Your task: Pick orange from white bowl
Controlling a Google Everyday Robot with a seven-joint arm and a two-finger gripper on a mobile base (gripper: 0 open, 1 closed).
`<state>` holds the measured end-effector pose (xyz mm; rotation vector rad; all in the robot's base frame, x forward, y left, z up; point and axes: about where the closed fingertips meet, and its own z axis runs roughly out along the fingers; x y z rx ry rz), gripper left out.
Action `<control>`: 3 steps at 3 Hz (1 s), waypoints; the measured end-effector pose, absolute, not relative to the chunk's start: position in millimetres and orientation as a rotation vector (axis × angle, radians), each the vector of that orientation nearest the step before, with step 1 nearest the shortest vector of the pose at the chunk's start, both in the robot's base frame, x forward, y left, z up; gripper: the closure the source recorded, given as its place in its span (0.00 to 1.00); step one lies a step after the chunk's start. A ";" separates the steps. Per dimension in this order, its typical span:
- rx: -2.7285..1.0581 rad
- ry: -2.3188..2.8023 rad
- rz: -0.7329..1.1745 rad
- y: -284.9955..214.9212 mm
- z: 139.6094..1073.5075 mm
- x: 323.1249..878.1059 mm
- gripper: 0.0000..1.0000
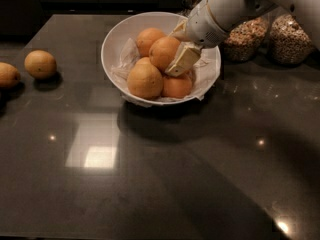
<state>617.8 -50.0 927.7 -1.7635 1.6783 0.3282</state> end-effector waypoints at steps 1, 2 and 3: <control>-1.754 1.615 0.343 -49.7 954.8 607.3 1.00; -1.718 1.545 0.372 -48.5 986.4 591.3 1.00; -1.718 1.545 0.373 -48.5 986.4 591.2 1.00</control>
Offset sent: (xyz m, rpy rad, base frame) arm -0.0305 -0.0009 0.0761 0.1182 -0.0868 0.0553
